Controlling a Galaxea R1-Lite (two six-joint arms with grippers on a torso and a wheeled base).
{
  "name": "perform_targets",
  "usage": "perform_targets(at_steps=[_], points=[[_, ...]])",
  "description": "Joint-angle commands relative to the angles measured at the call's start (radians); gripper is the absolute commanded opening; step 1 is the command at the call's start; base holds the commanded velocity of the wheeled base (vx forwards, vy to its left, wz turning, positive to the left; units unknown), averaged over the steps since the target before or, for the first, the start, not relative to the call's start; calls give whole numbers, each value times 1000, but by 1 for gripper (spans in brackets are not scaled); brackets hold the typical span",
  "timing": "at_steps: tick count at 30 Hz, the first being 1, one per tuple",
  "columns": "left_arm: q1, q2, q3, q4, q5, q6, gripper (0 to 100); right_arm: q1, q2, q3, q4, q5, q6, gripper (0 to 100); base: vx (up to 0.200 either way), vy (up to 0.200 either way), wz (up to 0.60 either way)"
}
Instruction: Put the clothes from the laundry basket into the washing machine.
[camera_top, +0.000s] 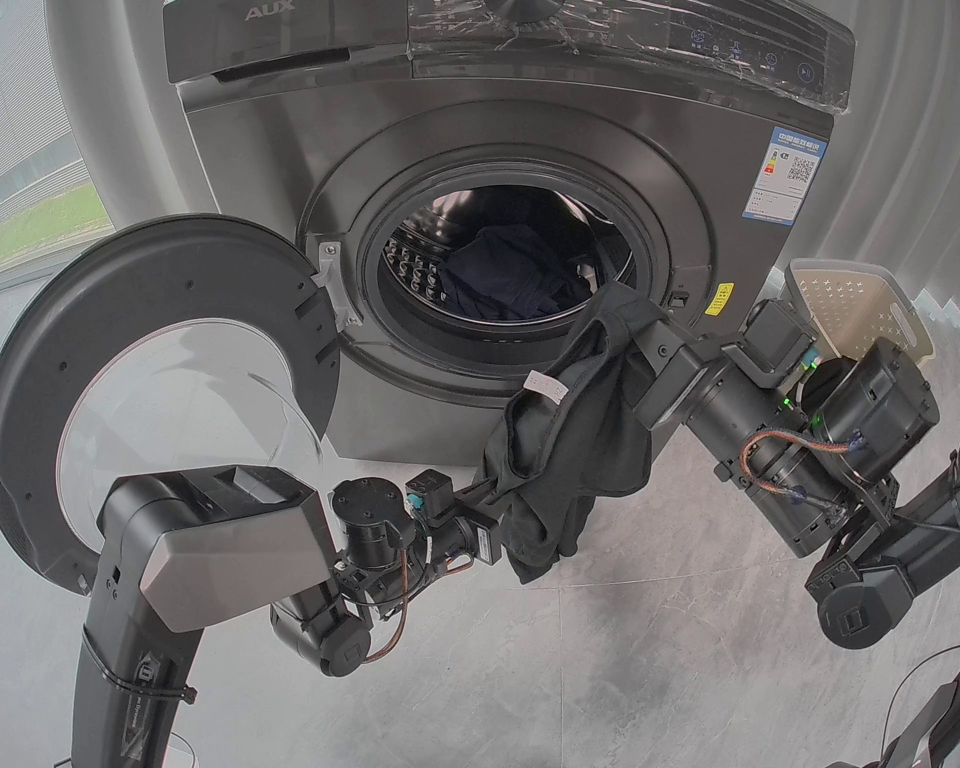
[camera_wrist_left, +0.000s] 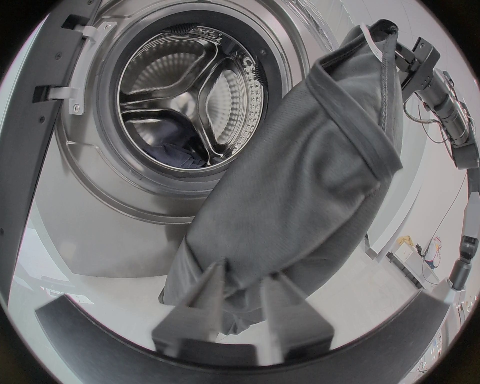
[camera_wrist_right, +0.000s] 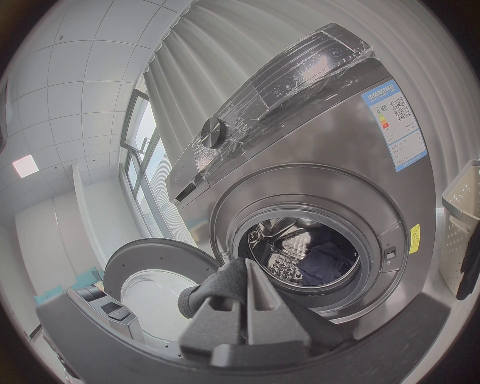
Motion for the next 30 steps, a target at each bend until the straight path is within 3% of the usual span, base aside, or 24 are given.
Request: perform_targets(at_steps=[1,10,24,25,30], points=[[9,-24,21,-3,4,1,0,-5,2,2,0,0,0,0,0,0,0],[18,-150,174,-4,-10,1,0,-15,7,2,0,0,0,0,0,0,0],[18,-125,180,-3,-10,22,0,-13,8,2,0,2,2,0,0,0,0],[20,-125,184,-3,-10,22,100,-13,8,4,0,2,2,0,0,0,0],[29,-127,179,-3,-8,14,100,-11,8,4,0,2,2,0,0,0,0]])
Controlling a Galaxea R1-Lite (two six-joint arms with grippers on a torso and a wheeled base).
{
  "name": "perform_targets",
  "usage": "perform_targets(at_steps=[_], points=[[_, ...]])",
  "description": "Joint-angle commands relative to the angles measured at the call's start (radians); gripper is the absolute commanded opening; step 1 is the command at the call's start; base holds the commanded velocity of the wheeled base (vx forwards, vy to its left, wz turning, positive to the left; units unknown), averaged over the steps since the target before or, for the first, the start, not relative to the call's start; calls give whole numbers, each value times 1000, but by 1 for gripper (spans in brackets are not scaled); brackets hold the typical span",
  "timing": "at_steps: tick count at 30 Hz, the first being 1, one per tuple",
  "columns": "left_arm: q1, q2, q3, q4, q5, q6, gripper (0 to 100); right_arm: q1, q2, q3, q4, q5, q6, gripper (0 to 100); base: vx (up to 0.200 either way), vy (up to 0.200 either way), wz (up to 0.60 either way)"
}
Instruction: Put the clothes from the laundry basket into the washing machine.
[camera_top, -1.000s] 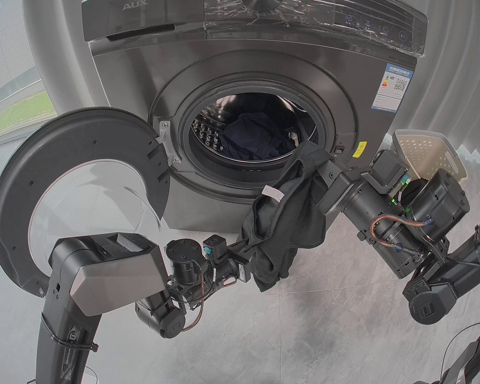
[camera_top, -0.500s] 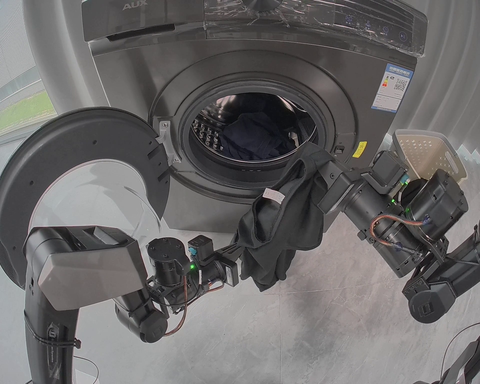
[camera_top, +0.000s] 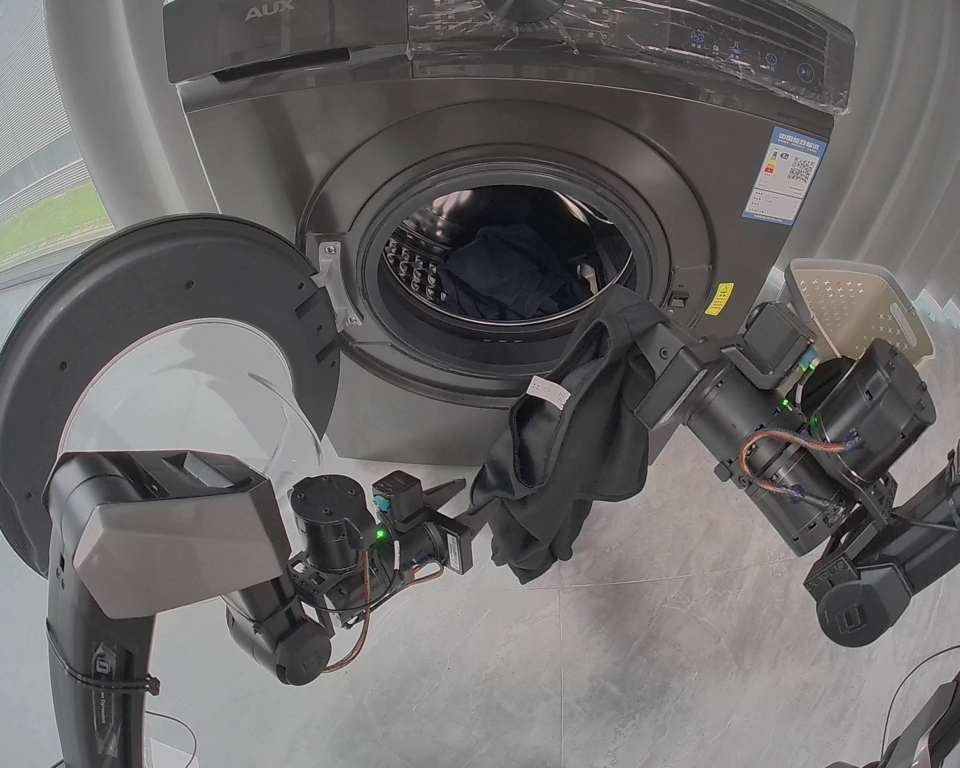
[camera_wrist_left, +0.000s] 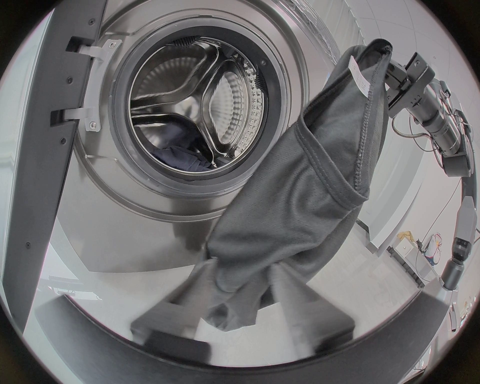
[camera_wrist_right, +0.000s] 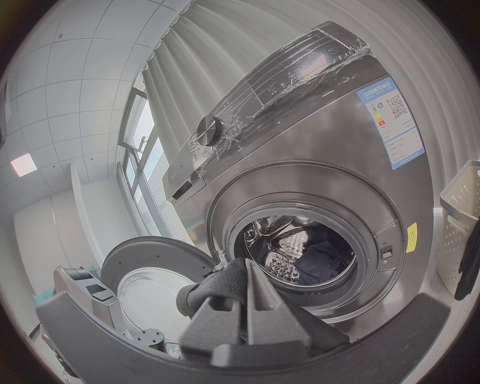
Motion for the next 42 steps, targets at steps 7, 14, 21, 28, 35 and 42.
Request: perform_targets(at_steps=[7,14,21,28,35,42], points=[[33,19,-9,0,7,-3,100,10,1,-4,0,-1,0,0,0,0,0],[38,28,-13,0,2,-2,100,13,3,-7,0,-3,-1,0,0,0,0],[-2,30,-17,0,-1,-2,100,14,17,-10,-2,-5,-3,0,0,0,0],[-5,56,-73,-2,-2,-8,100,14,15,-9,-2,-5,-3,0,0,0,0],[-34,56,-73,-2,-4,-11,100,14,15,-9,-2,-5,-4,0,0,0,0],[-53,74,-84,0,-22,-17,100,17,15,-7,-2,-5,-4,0,0,0,0]])
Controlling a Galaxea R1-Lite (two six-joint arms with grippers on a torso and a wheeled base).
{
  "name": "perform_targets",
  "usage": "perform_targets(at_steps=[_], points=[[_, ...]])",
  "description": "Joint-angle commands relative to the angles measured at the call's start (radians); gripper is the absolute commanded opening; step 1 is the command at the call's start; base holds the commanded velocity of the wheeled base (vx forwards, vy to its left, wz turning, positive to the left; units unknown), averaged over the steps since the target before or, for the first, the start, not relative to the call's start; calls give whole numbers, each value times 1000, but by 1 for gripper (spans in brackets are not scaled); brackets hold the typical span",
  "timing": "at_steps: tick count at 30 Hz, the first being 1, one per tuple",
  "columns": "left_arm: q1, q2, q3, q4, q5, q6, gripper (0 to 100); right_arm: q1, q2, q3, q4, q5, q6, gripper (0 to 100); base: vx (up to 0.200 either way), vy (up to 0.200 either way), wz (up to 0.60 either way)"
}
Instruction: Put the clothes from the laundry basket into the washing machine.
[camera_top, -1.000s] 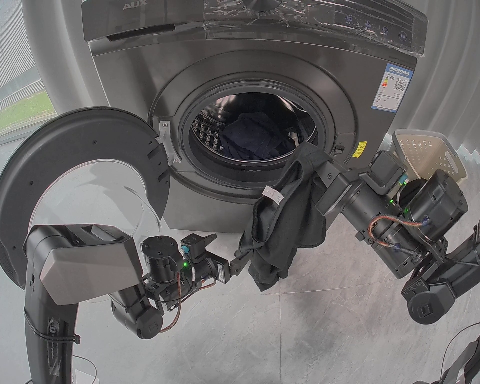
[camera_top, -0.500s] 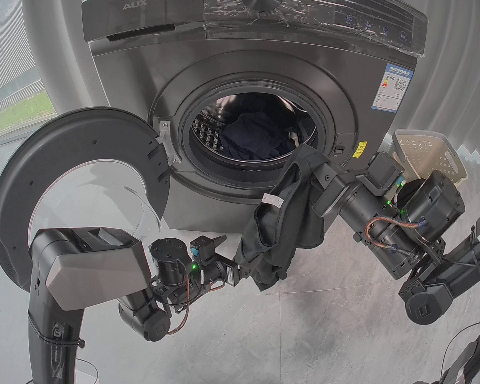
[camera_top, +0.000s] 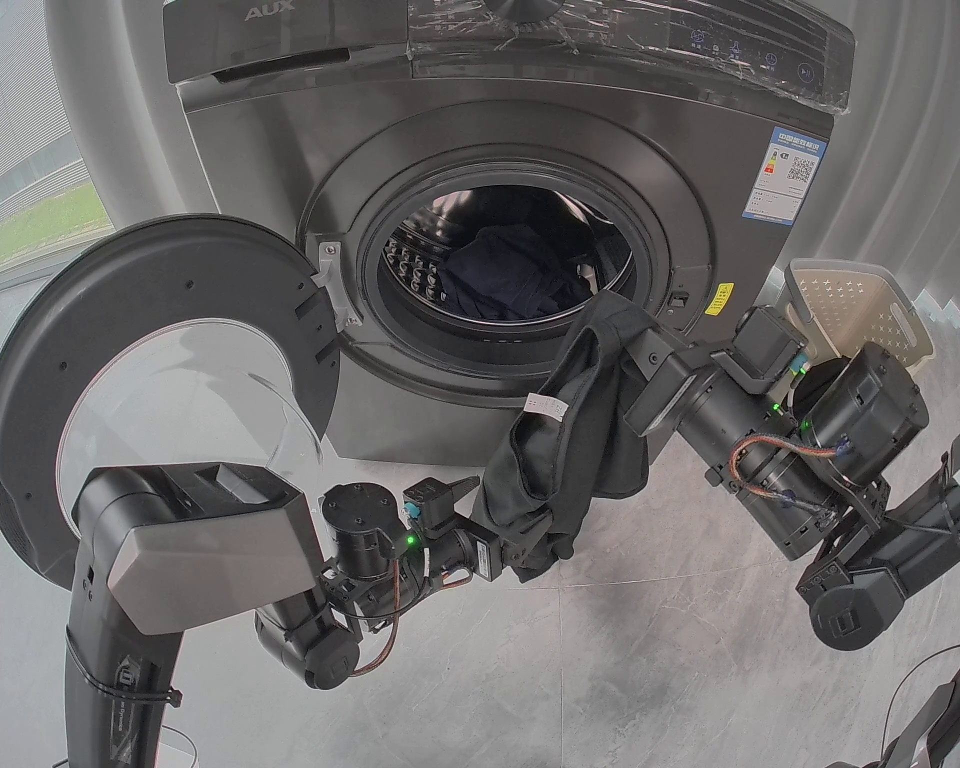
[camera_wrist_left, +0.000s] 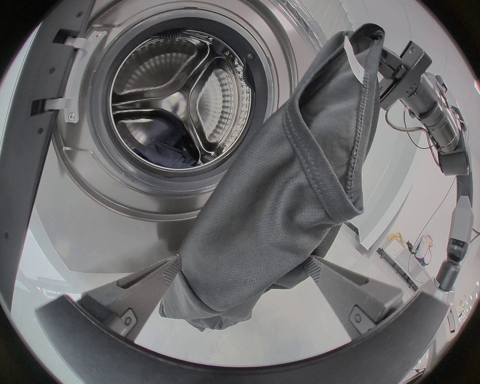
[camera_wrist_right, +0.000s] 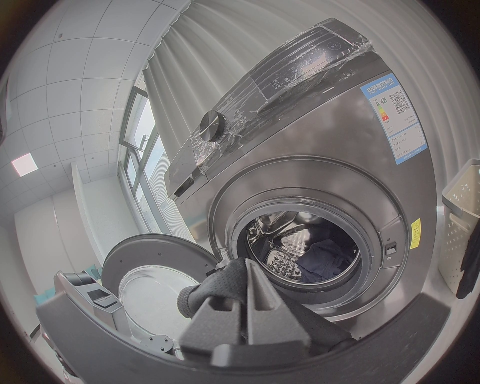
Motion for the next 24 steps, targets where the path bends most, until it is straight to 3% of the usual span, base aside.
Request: perform_targets(at_steps=[1,6,13,24], points=[[-9,24,-8,0,3,2,100,2,1,0,0,0,0,0,0,0,0],[2,64,-57,0,16,11,100,2,0,2,0,0,0,0,0,0,0],[39,71,-105,0,82,8,100,2,1,3,0,0,0,0,0,0,0],[102,55,-103,0,86,4,100,1,0,8,0,0,0,0,0,0,0]])
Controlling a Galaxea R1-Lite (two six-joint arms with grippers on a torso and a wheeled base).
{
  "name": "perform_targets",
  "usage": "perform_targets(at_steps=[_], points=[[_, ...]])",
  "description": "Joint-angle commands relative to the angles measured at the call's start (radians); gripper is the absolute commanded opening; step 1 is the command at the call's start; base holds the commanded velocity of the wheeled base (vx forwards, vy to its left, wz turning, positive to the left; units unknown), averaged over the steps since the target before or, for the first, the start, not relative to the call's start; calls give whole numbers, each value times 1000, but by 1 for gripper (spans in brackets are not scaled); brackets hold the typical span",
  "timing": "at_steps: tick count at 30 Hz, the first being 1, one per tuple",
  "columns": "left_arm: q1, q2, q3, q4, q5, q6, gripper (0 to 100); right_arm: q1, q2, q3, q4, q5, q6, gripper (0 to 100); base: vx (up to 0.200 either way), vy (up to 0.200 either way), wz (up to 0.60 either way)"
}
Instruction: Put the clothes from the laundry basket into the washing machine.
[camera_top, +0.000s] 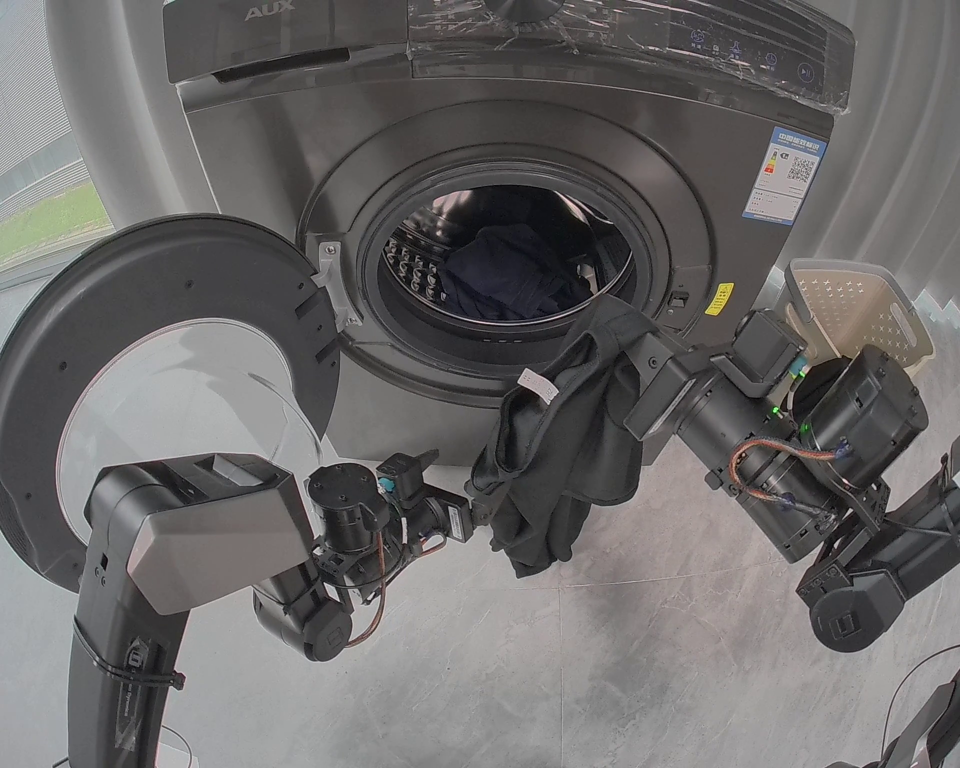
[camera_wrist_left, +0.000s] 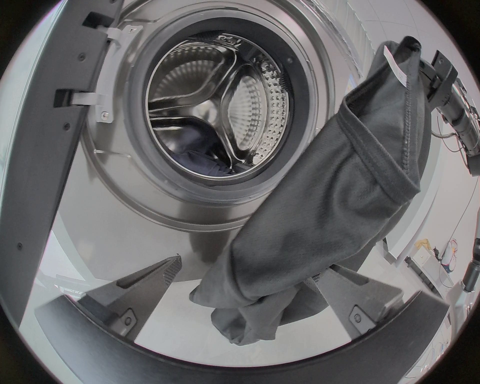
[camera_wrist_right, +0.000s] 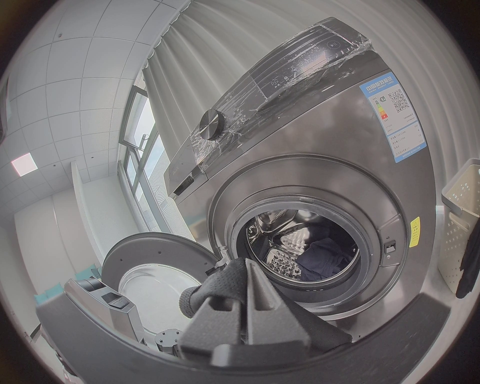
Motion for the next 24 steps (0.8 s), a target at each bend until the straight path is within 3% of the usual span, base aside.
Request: perform_targets(at_steps=[1,24], points=[[20,-7,3,-2,0,0,100,0,1,1,-1,0,0,0,0,0,0],[57,-68,43,-1,-1,-2,100,-13,17,-1,-1,0,1,0,0,0,0]])
